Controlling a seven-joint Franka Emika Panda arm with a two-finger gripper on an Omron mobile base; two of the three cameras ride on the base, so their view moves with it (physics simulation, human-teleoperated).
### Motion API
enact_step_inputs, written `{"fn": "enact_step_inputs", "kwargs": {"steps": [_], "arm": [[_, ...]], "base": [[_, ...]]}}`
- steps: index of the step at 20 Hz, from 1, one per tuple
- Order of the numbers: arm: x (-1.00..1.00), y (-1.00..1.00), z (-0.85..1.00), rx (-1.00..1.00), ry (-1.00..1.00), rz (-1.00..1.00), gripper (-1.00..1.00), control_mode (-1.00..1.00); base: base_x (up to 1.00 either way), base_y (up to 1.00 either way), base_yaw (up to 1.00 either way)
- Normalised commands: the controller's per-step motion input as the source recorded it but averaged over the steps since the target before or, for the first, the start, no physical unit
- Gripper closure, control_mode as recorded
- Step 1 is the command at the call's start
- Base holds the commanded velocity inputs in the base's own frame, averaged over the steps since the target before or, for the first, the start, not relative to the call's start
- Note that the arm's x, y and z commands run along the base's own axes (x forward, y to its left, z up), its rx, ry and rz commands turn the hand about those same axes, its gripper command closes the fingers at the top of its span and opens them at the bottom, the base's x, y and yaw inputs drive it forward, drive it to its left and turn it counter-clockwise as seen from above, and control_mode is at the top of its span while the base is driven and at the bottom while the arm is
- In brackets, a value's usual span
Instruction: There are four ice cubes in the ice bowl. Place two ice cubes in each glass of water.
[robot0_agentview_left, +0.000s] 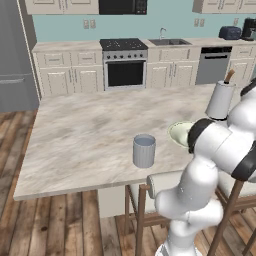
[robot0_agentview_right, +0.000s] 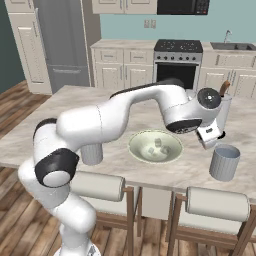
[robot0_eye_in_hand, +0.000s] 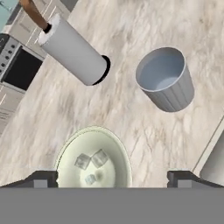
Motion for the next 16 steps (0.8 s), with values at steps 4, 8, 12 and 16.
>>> {"fn": "enact_step_inputs", "kwargs": {"steps": [4,8,12,16], "arm": [[-0.15,0.61,0.57,-0.11,0.28,0.02,-1.0,-1.0],[-0.11,0.68,0.21,-0.07,0.31,0.11,-1.0,-1.0],[-0.01,0.73,0.0,0.0,0.14,0.17,-1.0,-1.0],[0.0,0.69,0.0,0.0,0.05,0.17,-1.0,-1.0]], "base": [[0.0,0.0,0.0],[0.0,0.0,0.0],[0.0,0.0,0.0],[0.0,0.0,0.0]]}}
